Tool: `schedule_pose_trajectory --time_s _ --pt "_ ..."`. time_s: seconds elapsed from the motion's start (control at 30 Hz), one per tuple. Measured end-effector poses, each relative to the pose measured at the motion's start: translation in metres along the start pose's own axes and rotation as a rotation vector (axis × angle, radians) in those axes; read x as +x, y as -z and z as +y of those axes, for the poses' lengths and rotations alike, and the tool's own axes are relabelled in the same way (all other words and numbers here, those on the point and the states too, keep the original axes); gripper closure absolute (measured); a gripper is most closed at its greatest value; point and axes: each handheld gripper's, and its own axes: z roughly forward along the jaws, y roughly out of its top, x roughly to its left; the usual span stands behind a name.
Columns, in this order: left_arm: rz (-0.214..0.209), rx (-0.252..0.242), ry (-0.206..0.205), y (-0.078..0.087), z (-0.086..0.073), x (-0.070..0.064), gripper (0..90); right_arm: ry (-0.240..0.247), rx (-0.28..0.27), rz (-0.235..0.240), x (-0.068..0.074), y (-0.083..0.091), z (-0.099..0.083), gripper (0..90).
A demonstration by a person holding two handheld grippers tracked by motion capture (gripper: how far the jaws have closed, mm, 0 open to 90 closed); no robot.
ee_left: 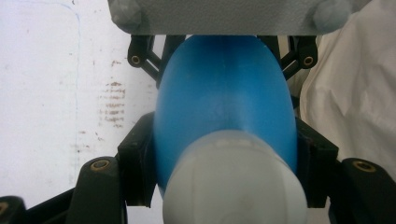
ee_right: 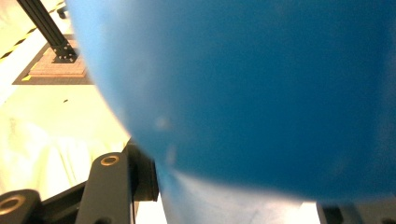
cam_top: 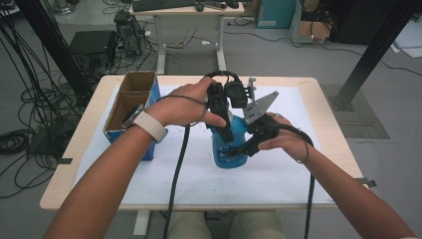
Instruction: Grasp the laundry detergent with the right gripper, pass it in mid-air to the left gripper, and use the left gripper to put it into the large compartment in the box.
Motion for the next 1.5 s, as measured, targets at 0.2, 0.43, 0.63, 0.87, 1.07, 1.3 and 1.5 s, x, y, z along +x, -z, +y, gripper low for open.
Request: schedule_pose_trajectory --time_s 0.2,0.43,0.63,0.87,1.07,1.3,1.5 --pt "0.001 0.005 0.001 0.001 0.001 0.000 37.3 0.004 -0.003 -0.001 0.000 0.001 0.000 42.8" --pt "0.007 0.014 0.000 0.003 0.002 0.000 37.5 -0.002 -0.021 0.000 -0.001 0.001 0.000 42.2" --pt "0.013 0.039 -0.001 0.001 0.002 0.001 37.5 -0.037 -0.008 -0.008 0.000 0.002 -0.004 29.9" --pt "0.021 0.051 0.043 0.004 -0.006 0.004 37.5 -0.104 -0.006 -0.047 -0.004 0.020 -0.019 9.5" --pt "0.037 0.050 0.090 0.008 -0.011 0.007 37.4 -0.086 0.091 -0.078 -0.008 0.029 -0.028 6.1" --pt "0.054 0.061 0.142 0.013 -0.015 0.009 37.4 -0.047 0.148 -0.102 -0.012 0.042 -0.034 6.2" --pt "0.068 0.071 0.205 0.017 -0.021 0.012 37.4 -0.044 0.174 -0.133 -0.013 0.056 -0.033 7.0"
